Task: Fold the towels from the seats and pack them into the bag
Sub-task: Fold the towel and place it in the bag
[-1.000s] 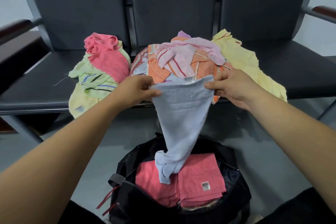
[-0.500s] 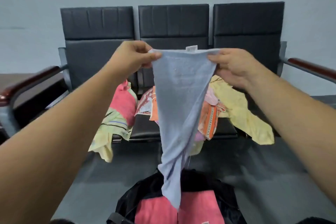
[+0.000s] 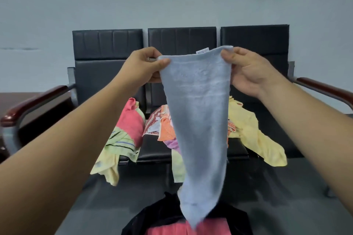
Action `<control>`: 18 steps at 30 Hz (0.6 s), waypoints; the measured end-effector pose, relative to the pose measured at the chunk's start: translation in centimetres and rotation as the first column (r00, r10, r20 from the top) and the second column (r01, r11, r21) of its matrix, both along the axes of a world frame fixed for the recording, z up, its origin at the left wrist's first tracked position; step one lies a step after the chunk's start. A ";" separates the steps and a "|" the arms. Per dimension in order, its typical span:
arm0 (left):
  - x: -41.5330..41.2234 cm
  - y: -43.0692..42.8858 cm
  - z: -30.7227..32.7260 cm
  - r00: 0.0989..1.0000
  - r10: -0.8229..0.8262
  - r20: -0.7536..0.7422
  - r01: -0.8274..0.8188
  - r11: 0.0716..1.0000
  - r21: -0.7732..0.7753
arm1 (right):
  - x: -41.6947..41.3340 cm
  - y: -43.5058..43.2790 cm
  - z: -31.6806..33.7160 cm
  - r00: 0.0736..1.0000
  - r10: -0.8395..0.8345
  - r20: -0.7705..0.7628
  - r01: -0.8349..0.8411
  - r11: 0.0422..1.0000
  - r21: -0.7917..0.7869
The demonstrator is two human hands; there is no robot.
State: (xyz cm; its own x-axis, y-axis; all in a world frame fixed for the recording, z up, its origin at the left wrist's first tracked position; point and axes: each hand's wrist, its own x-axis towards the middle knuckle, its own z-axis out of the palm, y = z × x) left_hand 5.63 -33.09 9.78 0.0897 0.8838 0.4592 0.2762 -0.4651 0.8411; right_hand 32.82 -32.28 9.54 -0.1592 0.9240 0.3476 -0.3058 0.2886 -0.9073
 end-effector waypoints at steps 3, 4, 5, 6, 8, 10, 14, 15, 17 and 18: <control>0.8 -0.3 -0.4 0.996 -0.079 0.033 0.080 0.996 -0.034 | -0.7 -0.5 -0.9 0.991 0.135 -0.020 -0.135 0.991 -0.014; 1.1 -0.5 -0.5 0.993 -0.111 0.026 0.112 0.993 -0.037 | -1.0 -0.7 -1.3 0.984 0.180 0.010 -0.180 0.983 -0.032; 1.6 -0.6 -0.7 0.991 -0.136 0.009 0.136 0.990 -0.039 | -1.5 -1.0 -1.7 0.973 0.222 0.069 -0.218 0.974 -0.060; 2.0 -0.7 -0.9 0.986 -0.164 -0.009 0.163 0.985 -0.048 | -2.0 -1.1 -2.2 0.954 0.262 0.146 -0.250 0.964 -0.094; 2.8 -0.6 -1.6 0.980 -0.192 -0.058 0.188 0.980 -0.071 | -3.1 -1.4 -3.1 0.902 0.327 0.281 -0.290 0.942 -0.167; 3.4 -0.5 -2.3 0.986 -0.158 -0.050 0.156 0.986 -0.057 | -4.0 -1.5 -3.8 0.892 0.338 0.299 -0.290 0.937 -0.193; 2.6 0.4 -5.6 0.886 -0.335 0.321 0.414 0.882 -0.225 | -4.6 -1.3 -3.8 0.949 0.315 0.031 -0.304 0.935 -0.180; 2.2 0.4 -7.2 0.865 -0.414 0.283 0.491 0.815 -0.308 | -4.6 -1.2 -3.6 0.952 0.306 -0.036 -0.307 0.936 -0.175; 2.1 0.0 -11.0 0.849 -0.512 0.131 0.505 0.710 -0.491 | -4.5 -0.6 -3.5 0.962 0.250 -0.110 -0.266 0.947 -0.177; 2.1 -0.1 -12.6 0.840 -0.534 0.094 0.491 0.675 -0.550 | -4.5 -0.2 -3.5 0.972 0.206 -0.110 -0.224 0.955 -0.195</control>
